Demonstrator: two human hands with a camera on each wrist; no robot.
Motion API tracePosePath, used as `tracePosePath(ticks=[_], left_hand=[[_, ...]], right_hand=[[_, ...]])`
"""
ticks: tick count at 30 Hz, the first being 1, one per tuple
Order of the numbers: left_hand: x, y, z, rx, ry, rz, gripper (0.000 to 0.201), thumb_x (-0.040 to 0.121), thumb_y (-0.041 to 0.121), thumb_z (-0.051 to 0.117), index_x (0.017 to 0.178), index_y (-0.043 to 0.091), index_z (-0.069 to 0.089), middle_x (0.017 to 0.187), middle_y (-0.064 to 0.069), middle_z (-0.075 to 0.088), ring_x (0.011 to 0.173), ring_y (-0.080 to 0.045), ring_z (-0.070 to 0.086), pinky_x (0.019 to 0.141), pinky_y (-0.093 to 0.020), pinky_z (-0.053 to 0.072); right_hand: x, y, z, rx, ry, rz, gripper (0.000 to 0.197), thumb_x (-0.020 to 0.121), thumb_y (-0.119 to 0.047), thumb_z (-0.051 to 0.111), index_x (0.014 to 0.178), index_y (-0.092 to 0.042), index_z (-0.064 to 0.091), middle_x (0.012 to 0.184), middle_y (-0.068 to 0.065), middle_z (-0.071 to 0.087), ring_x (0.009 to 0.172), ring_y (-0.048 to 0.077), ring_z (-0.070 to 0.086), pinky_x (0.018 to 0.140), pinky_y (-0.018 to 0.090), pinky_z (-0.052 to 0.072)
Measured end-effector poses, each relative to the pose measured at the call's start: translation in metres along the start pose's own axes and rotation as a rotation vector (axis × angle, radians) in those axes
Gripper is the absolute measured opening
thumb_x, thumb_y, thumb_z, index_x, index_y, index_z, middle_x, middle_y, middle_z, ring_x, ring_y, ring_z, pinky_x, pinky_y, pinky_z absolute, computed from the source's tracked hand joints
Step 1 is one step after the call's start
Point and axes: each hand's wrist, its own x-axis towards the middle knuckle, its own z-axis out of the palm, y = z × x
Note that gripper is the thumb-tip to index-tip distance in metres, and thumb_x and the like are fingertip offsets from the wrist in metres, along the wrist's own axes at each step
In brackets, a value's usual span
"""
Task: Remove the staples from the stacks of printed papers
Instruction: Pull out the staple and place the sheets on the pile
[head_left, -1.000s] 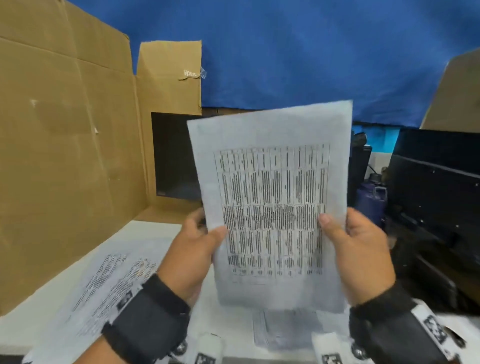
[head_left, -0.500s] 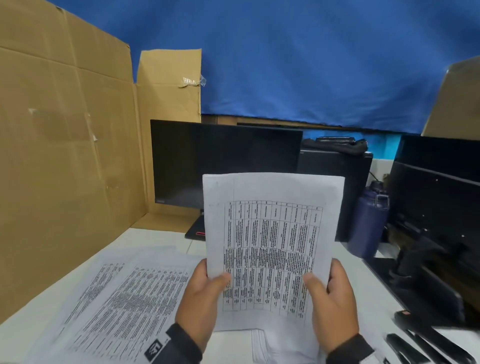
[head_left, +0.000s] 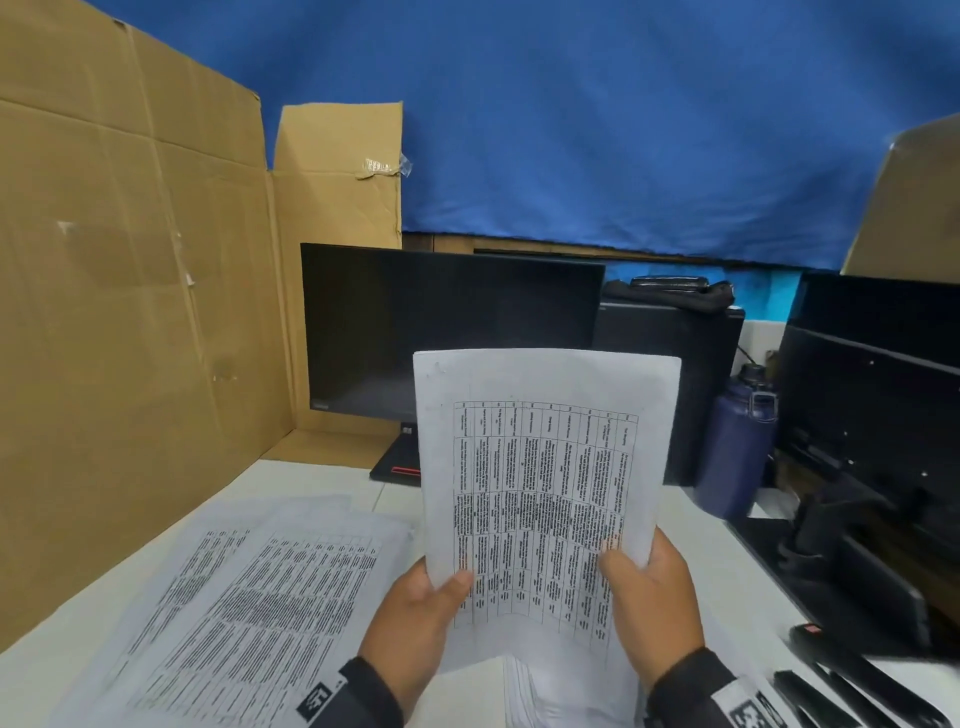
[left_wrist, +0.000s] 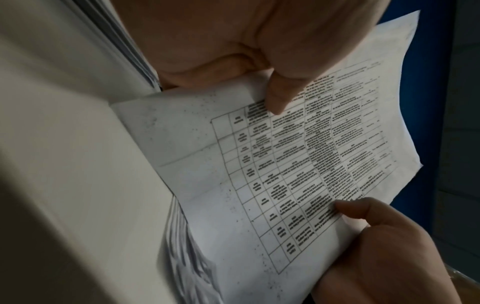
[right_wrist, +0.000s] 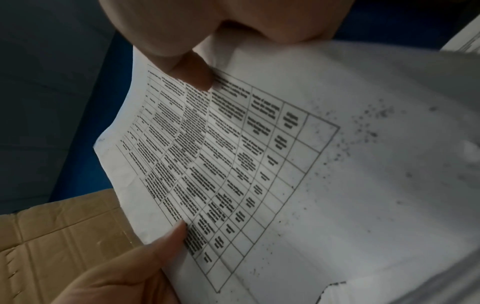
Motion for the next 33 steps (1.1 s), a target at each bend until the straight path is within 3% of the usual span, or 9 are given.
tracePosePath(ticks=[6, 10, 13, 18, 21, 24, 28, 31, 33], left_hand=[[0.004, -0.005, -0.004, 0.012, 0.073, -0.018, 0.021, 0.101, 0.014, 0.059, 0.108, 0.023, 0.076, 0.104, 0.009, 0.081, 0.108, -0.016, 0.072, 0.103, -0.04, 0.051], [0.004, -0.009, -0.006, -0.061, 0.078, -0.048, 0.017, 0.097, 0.012, 0.066, 0.107, 0.017, 0.078, 0.105, 0.001, 0.081, 0.108, -0.021, 0.073, 0.1, -0.039, 0.051], [0.004, -0.008, -0.006, 0.017, 0.087, -0.007, 0.014, 0.097, 0.024, 0.068, 0.105, 0.019, 0.079, 0.099, 0.004, 0.082, 0.103, -0.02, 0.074, 0.098, -0.042, 0.055], [0.002, 0.003, -0.007, 0.05, 0.122, 0.034, 0.014, 0.096, 0.023, 0.068, 0.087, 0.017, 0.077, 0.075, 0.009, 0.077, 0.084, -0.021, 0.07, 0.078, -0.033, 0.053], [-0.006, 0.01, -0.011, 0.079, 0.098, 0.017, 0.014, 0.097, 0.027, 0.068, 0.094, 0.019, 0.08, 0.09, 0.004, 0.081, 0.095, -0.022, 0.075, 0.091, -0.041, 0.058], [-0.015, 0.019, -0.025, 0.096, 0.09, -0.006, 0.018, 0.096, 0.031, 0.067, 0.095, 0.018, 0.079, 0.097, -0.006, 0.081, 0.095, -0.027, 0.077, 0.091, -0.051, 0.058], [-0.028, 0.034, -0.053, 0.182, 0.105, -0.04, 0.021, 0.096, 0.028, 0.066, 0.099, 0.011, 0.077, 0.091, -0.006, 0.082, 0.085, -0.026, 0.079, 0.08, -0.045, 0.06], [-0.03, 0.033, -0.066, 0.294, 0.058, -0.068, 0.023, 0.093, 0.03, 0.071, 0.094, 0.008, 0.076, 0.086, -0.007, 0.081, 0.083, -0.03, 0.078, 0.085, -0.05, 0.06], [-0.034, 0.031, -0.066, 0.387, 0.036, -0.108, 0.025, 0.091, 0.029, 0.072, 0.084, 0.005, 0.072, 0.068, -0.004, 0.077, 0.067, -0.027, 0.075, 0.072, -0.042, 0.06]], right_hand=[[-0.002, 0.0, -0.002, -0.033, -0.04, 0.024, 0.019, 0.085, 0.005, 0.06, 0.084, -0.013, 0.068, 0.085, 0.022, 0.069, 0.065, 0.02, 0.059, 0.059, 0.033, 0.051], [-0.004, 0.001, 0.0, -0.08, -0.09, 0.058, 0.012, 0.083, -0.009, 0.076, 0.092, -0.006, 0.069, 0.089, 0.019, 0.073, 0.068, 0.021, 0.067, 0.058, 0.025, 0.055], [-0.002, -0.002, 0.0, -0.101, -0.067, 0.09, 0.015, 0.08, -0.012, 0.08, 0.091, -0.005, 0.071, 0.087, 0.015, 0.076, 0.08, 0.031, 0.073, 0.067, 0.035, 0.061], [-0.001, -0.008, -0.004, -0.052, -0.132, 0.11, 0.013, 0.079, -0.012, 0.082, 0.089, -0.015, 0.074, 0.087, 0.002, 0.079, 0.083, 0.024, 0.075, 0.073, 0.039, 0.063], [-0.005, -0.018, -0.013, 0.008, -0.199, 0.09, 0.017, 0.083, -0.009, 0.078, 0.095, -0.019, 0.075, 0.091, -0.004, 0.079, 0.085, 0.018, 0.076, 0.072, 0.032, 0.061], [-0.004, -0.029, -0.046, 0.064, -0.202, 0.001, 0.011, 0.09, -0.011, 0.068, 0.1, -0.011, 0.073, 0.095, 0.008, 0.077, 0.085, 0.02, 0.074, 0.074, 0.032, 0.057], [0.015, 0.005, -0.129, -0.408, 0.098, 0.031, 0.006, 0.092, -0.019, 0.067, 0.091, -0.022, 0.071, 0.088, -0.001, 0.073, 0.084, 0.017, 0.068, 0.077, 0.037, 0.053], [0.033, 0.054, -0.192, -1.034, 0.136, 0.242, 0.025, 0.09, -0.04, 0.058, 0.112, -0.032, 0.065, 0.118, 0.003, 0.068, 0.108, 0.029, 0.062, 0.097, 0.045, 0.049], [0.036, 0.085, -0.216, -1.301, 0.07, 0.393, 0.041, 0.092, -0.051, 0.046, 0.127, -0.032, 0.057, 0.135, 0.009, 0.059, 0.121, 0.034, 0.053, 0.105, 0.045, 0.043]])
